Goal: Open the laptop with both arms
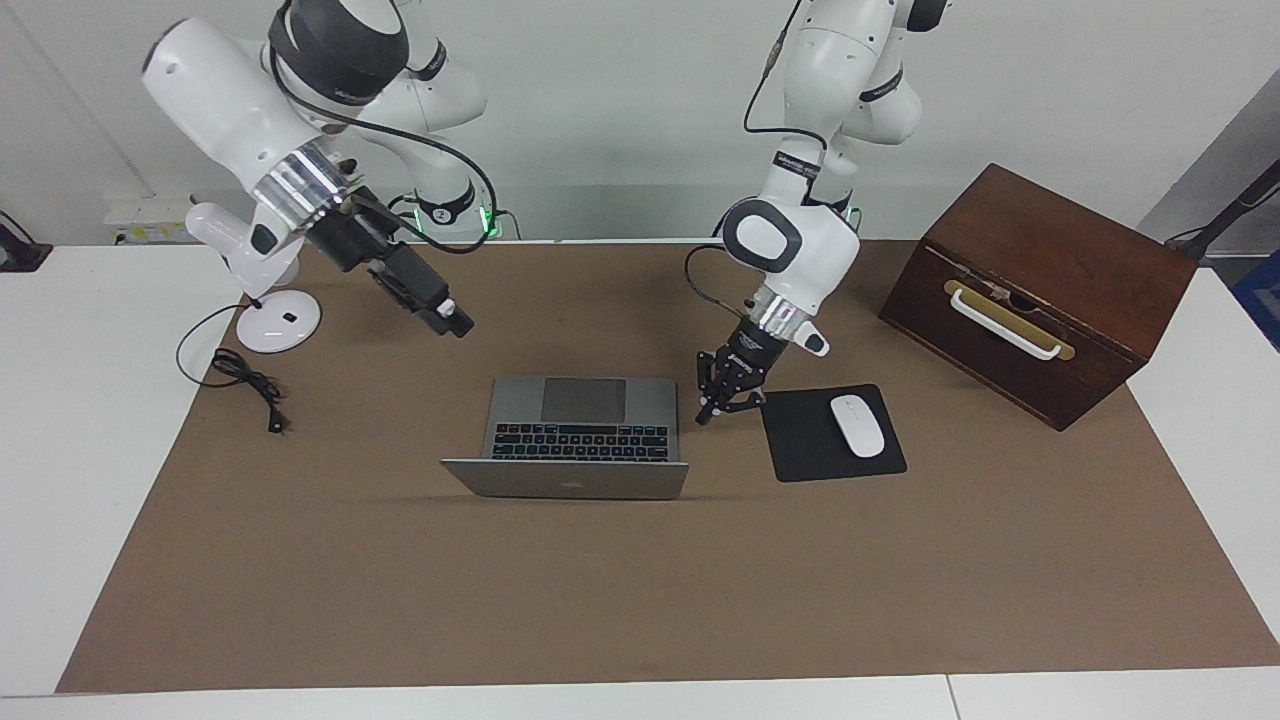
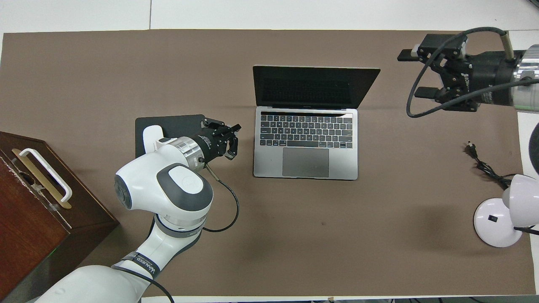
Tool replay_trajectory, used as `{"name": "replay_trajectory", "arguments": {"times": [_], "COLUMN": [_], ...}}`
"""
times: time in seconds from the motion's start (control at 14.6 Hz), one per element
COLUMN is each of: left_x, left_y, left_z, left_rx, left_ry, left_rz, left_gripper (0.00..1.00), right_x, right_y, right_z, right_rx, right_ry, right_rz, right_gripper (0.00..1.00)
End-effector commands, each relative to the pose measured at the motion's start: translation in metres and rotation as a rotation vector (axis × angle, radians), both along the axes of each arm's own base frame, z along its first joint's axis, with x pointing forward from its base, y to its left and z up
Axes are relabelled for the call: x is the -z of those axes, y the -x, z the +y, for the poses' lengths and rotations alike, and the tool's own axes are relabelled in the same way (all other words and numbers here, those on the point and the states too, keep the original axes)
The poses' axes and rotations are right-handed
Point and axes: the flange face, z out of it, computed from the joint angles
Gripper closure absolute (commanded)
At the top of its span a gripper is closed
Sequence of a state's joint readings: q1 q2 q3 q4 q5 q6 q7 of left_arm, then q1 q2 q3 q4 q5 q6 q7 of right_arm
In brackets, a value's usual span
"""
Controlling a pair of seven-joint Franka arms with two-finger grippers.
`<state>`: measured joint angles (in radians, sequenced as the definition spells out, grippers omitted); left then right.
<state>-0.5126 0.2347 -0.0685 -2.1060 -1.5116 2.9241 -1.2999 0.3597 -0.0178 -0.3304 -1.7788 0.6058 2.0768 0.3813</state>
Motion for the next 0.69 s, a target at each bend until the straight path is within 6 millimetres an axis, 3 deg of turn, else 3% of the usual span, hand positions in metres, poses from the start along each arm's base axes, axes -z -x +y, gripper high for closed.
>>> {"name": "replay_trajectory", "arguments": {"times": [0.0,0.21,0.27,0.48,0.62], "left_x": [-0.02,-0.031,-0.032,-0.044,-0.048], "left_y": [-0.023,-0.045,-0.051,-0.064,-0.073], "left_z": [0.015,0.037,0.046,0.055,0.075], "left_rx": [0.102,0.202,0.233,0.46,0.606], "left_ry": [-0.016,-0.06,-0.082,-0.208,-0.278], "left_rz": [-0.05,-0.084,-0.093,-0.198,-0.248], "left_gripper": [1.0,1.0,1.0,1.0,1.0], "right_x": [0.009,0.015,0.01,-0.004,-0.004], "right_y": [0.002,0.014,0.019,0.031,0.038], "right_z": [-0.026,-0.065,-0.074,-0.089,-0.092], "right_rx": [-0.189,-0.392,-0.446,-0.548,-0.587], "right_ry": [0.223,0.433,0.495,0.627,0.63], "right_rz": [-0.016,0.031,0.063,0.157,0.183], "right_gripper": [0.0,0.0,0.0,0.0,0.0]}}
